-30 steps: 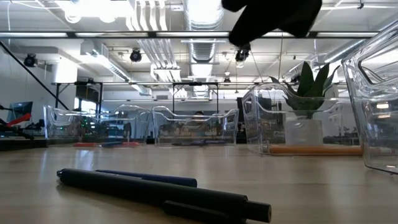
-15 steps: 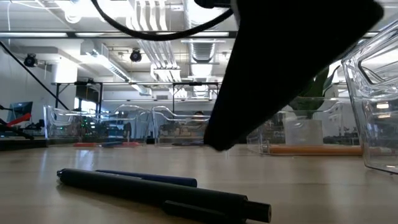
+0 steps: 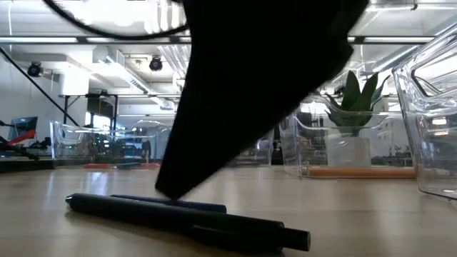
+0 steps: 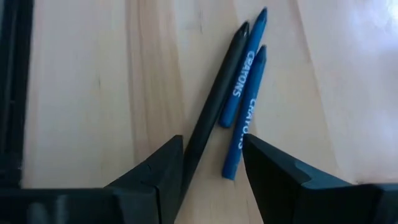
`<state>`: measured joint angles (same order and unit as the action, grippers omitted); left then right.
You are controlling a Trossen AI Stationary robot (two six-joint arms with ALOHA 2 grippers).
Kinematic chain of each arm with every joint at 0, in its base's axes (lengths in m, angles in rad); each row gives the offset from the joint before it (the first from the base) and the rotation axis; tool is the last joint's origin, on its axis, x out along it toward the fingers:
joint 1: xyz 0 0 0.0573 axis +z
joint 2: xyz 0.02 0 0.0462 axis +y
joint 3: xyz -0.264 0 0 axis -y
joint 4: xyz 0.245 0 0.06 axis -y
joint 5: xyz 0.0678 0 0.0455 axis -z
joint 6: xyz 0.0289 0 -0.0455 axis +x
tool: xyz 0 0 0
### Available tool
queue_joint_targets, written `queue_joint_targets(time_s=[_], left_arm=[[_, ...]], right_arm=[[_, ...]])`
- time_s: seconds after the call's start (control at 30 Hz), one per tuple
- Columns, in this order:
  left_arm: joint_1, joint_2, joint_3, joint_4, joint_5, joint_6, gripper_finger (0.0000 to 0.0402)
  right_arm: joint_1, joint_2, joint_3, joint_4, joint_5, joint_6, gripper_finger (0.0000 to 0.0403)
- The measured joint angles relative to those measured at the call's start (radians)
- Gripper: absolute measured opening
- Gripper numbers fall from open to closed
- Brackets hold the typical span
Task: Sort crayons/erasers/pens/pencils in bins
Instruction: Put the blue crayon into the top right transparent bin
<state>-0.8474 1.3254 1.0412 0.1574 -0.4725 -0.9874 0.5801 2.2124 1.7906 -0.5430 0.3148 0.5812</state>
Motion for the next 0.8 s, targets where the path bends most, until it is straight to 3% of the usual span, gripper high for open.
queue_joint_targets(time_s=[0.8], left_arm=[[0.0,0.0,0.0,-0.002,0.007,0.009,0.0141]], right_arm=[[-0.034,-0.025,-0.085,-0.016,0.019,0.101,0.0119]])
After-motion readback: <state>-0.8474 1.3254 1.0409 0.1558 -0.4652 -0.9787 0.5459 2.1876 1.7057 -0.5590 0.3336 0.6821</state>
